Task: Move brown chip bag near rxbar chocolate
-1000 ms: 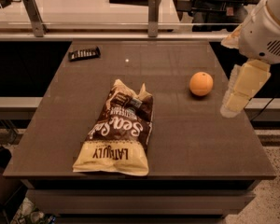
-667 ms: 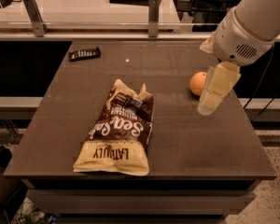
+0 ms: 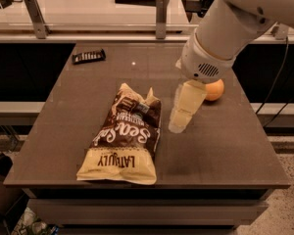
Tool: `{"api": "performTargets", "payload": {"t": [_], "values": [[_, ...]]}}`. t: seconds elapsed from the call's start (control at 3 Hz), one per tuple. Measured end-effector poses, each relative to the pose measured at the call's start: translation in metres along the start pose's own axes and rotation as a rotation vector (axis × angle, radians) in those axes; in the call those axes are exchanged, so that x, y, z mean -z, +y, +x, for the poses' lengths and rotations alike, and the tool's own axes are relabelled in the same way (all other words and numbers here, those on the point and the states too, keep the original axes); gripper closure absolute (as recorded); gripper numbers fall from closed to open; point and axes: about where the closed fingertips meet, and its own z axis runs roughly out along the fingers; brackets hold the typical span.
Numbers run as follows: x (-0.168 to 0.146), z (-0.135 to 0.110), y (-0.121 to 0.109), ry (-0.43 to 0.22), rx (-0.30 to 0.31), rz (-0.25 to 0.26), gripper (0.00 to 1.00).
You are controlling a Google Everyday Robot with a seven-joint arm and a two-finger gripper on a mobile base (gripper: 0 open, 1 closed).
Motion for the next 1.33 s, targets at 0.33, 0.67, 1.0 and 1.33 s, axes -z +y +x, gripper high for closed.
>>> {"api": "performTargets", "payload": {"t": [0.33, 0.67, 1.0, 1.33], "values": [[-0.022, -0.026, 0.010, 0.008, 0.016, -0.019, 0.00], [-0.042, -0.049, 0.016, -0.003, 0.039, -0.046, 0.00], [-0.055, -0.063, 0.025, -0.003, 0.064, -0.078, 0.00], [-0.064, -0.063, 0.040, 0.029, 0.076, -0.118, 0.00]]}}
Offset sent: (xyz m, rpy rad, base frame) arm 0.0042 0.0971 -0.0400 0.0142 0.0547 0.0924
